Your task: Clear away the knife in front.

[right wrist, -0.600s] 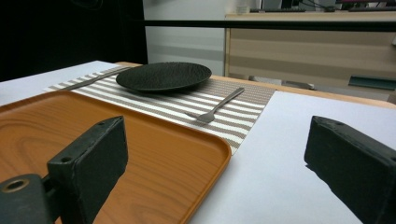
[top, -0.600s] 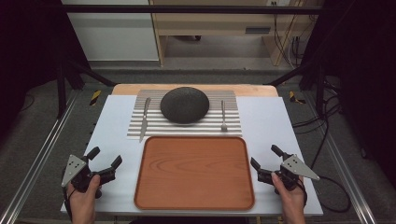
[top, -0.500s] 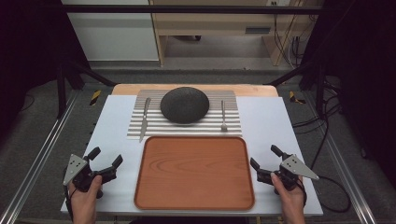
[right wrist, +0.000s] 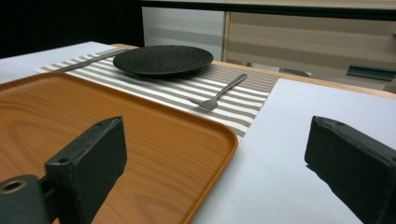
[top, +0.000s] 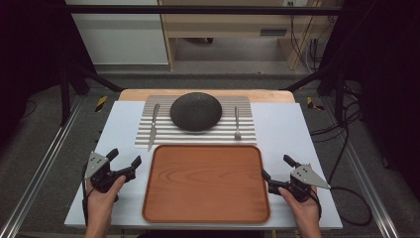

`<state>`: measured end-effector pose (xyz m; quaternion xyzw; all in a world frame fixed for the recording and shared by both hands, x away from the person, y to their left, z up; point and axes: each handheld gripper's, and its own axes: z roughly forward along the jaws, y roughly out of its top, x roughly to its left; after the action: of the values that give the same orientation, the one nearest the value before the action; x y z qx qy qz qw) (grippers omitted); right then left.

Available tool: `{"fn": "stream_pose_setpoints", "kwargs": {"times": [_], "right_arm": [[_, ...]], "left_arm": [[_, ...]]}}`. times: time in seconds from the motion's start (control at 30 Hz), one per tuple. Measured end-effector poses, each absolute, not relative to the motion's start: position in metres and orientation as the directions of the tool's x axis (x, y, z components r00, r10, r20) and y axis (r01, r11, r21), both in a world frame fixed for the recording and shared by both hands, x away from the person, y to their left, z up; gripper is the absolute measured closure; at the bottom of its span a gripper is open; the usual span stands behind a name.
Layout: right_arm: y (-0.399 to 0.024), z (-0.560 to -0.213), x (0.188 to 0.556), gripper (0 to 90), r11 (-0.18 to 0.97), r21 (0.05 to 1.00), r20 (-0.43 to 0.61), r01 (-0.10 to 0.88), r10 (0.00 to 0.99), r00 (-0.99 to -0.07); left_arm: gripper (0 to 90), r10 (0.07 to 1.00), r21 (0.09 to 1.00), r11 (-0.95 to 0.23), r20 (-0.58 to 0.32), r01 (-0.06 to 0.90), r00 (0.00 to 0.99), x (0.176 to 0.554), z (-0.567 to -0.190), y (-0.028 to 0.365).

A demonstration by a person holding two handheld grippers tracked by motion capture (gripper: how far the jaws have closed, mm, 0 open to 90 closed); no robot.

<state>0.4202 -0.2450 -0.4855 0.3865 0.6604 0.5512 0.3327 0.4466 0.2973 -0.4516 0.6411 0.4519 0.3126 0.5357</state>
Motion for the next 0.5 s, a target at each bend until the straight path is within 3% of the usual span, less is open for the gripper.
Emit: {"fn": "stream_pose_setpoints", "kwargs": {"times": [0.1,0.5], "right_arm": [[-0.242,-0.484,0.421,8.2,0.125,0.978,-0.042,0.17,0.905,-0.423],[-0.241,-0.482,0.42,7.6,0.062,0.976,0.04,0.207,0.891,-0.452]], "left_arm": [[9.5,0.924,0.958,-0.082,-0.031,0.276,0.381,0.46,-0.443,0.287],[8.9,0.874,0.929,-0.26,0.111,0.262,0.472,0.495,-0.417,0.244]]}}
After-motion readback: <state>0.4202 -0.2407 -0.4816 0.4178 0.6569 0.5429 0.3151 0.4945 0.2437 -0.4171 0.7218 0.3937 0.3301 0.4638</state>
